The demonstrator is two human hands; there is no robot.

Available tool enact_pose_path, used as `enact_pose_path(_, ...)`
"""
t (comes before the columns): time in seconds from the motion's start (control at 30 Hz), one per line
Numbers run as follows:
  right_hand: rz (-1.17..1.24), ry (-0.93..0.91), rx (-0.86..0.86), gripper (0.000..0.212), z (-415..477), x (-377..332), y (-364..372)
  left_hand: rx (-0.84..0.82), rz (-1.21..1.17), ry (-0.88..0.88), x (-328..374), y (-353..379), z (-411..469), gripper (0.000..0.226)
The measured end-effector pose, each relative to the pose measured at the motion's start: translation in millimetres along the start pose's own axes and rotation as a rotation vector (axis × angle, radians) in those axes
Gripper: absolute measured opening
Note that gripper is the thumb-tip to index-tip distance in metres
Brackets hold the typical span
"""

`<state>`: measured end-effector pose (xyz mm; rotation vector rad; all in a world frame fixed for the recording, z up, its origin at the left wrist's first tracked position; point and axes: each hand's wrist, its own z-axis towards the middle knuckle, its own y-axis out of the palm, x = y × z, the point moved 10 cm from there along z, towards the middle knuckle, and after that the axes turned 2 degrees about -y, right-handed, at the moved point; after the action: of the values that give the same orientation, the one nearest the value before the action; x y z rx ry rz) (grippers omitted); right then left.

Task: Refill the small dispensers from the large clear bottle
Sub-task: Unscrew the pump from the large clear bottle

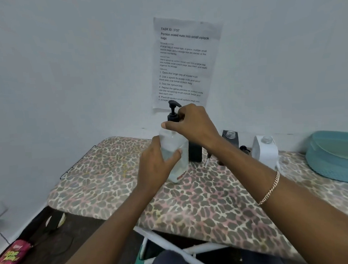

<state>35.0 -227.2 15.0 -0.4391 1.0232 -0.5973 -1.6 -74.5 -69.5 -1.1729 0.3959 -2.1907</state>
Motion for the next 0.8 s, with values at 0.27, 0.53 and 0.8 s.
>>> enact_pose_path(0.27,-0.084,0.044,0.052,0.049,-69,5,-51,-0.118,-0.122,0.062,38,22,-48,0.047)
enact_pose_path(0.53,-0.165,0.093,0.088,0.052,-106,21,-72,-0.162,-0.231,0.071,49,49,-80,0.057)
enact_pose_path(0.8,-0.129,0.116,0.119,0.049,-127,31,-79,-0.145,-0.277,0.089,47,58,-99,0.065)
